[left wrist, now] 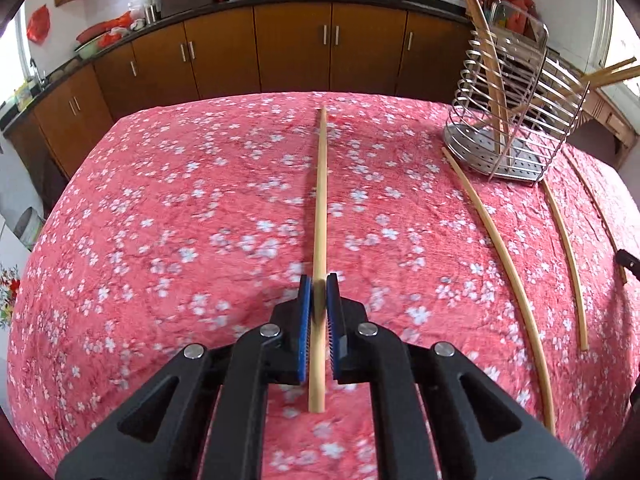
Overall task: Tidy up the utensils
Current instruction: 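Lower the left tool onto a loose chopstick while the right tool closes on another chopstick, then close the left tool on its chopstick and lift it while the right tool lifts its own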
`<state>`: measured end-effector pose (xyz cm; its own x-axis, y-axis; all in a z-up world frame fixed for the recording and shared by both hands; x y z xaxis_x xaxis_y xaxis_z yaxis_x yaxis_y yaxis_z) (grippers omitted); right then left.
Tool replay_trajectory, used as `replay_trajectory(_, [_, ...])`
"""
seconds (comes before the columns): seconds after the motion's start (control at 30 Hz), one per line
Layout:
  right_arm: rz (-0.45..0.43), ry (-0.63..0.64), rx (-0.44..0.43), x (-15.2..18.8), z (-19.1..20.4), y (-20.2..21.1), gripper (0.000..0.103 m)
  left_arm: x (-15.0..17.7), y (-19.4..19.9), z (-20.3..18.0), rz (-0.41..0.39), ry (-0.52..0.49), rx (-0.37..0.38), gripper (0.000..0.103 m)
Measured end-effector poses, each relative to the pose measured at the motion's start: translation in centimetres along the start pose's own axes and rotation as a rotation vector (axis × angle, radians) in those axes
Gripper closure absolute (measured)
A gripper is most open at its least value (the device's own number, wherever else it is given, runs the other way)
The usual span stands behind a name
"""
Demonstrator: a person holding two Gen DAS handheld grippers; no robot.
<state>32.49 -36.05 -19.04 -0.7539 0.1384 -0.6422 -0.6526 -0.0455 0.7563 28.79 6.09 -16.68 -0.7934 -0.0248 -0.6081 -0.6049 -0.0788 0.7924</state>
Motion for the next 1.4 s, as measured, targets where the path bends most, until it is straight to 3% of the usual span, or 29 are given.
replay_trajectory(0.03, [0.002,0.003,-0.004,0.2,0.0,0.1,0.093,0.4,0.3,0.2,-0.005,-0.007,0.017,0.091])
replay_trajectory(0.13, [0.002,0.027,0.006,0.9,0.0,0.6,0.092,1.7,1.1,1.1,-0.019,-0.026,0.004,0.065])
replay_trajectory(0.4, [-0.011,0.061,0.041,1.6,0.2,1.4,0.087,3.4,1.9,0.3,-0.022,-0.06,-0.014,0.06])
replay_trajectory(0.57, [-0.011,0.055,0.044,1.7,0.1,1.6,0.086,3.0,1.5,0.7,-0.014,-0.039,-0.011,0.048])
replay_trajectory(1.4, [-0.008,0.065,0.051,1.7,0.2,1.4,0.085,2.9,1.4,0.5,-0.01,-0.052,-0.007,0.04])
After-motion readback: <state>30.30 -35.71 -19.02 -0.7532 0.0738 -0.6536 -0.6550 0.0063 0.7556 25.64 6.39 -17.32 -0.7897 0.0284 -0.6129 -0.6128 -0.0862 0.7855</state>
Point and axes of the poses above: each gripper's, at about its wrist camera, not at the fingertips, and y roughly against the way its jaws point, z to its left, x to its underside, the point moved 7 cm from there along -y, roughly the way its jaws point, and after that the axes turned 5 degrees about -x, right-handed, at the moved point
